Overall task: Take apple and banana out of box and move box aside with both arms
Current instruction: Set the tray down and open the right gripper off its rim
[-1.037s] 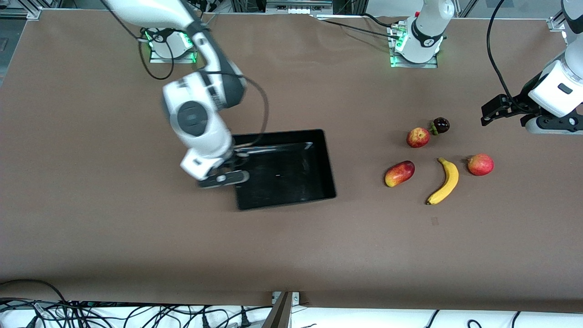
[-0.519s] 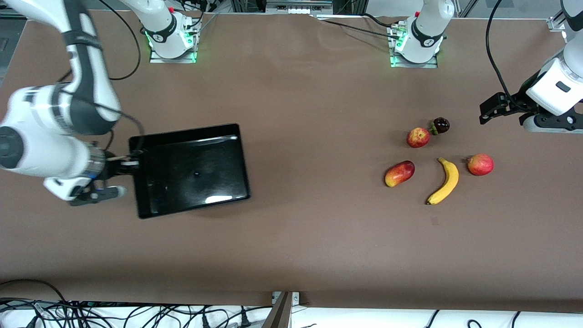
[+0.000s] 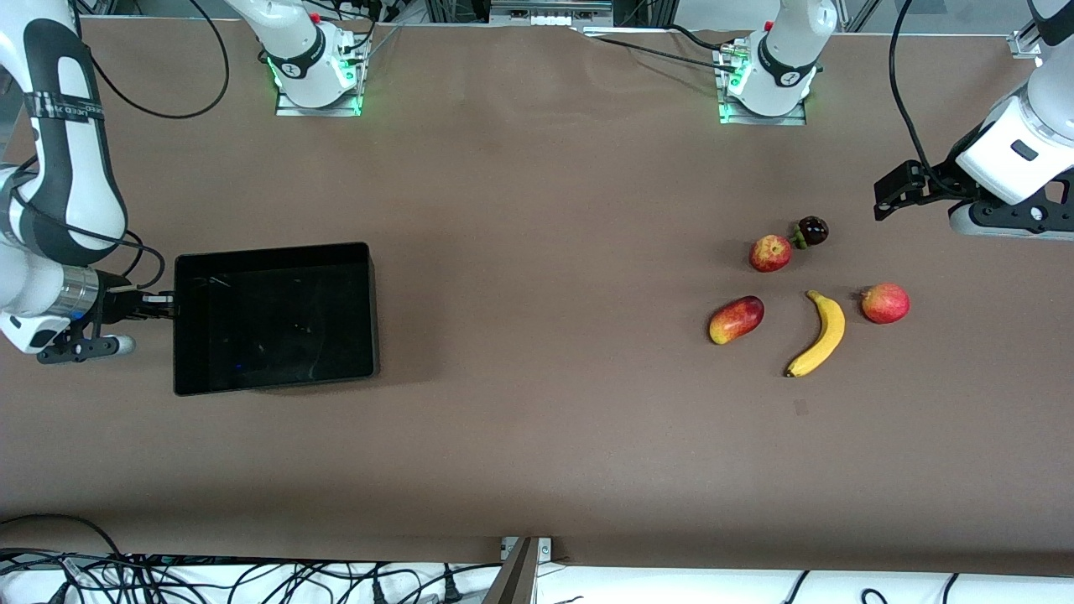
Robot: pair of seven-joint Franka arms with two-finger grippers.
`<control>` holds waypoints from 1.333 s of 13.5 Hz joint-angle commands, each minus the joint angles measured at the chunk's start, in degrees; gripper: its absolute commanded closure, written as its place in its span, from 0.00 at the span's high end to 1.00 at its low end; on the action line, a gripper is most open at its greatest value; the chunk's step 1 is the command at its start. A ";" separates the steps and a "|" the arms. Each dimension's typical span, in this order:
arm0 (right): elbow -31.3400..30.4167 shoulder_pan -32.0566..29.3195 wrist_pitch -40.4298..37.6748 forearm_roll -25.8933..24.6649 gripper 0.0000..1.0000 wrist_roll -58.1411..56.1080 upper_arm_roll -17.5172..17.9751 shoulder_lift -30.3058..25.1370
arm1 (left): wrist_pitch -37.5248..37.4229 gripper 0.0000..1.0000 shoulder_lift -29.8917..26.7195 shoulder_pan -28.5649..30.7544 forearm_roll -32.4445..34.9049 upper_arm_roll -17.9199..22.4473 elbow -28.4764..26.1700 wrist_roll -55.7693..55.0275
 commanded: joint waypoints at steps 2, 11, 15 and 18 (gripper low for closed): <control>-10.37 -0.11 7.52 6.07 0.00 -1.80 -0.67 -4.69 | -1.21 1.00 1.54 -0.74 -0.83 -0.86 2.61 -0.62; -11.09 0.16 11.67 5.82 1.00 -5.31 -0.32 -3.72 | -3.58 1.00 1.54 -0.39 -0.83 -1.04 3.14 -0.71; 0.05 2.87 1.24 3.98 1.00 -4.27 0.38 -3.98 | -3.58 1.00 1.54 -0.48 -0.83 -1.04 3.23 -0.62; 7.27 6.30 -7.55 -1.12 1.00 1.34 0.47 -5.20 | -3.58 1.00 1.54 -0.39 -0.83 -1.04 3.23 -0.01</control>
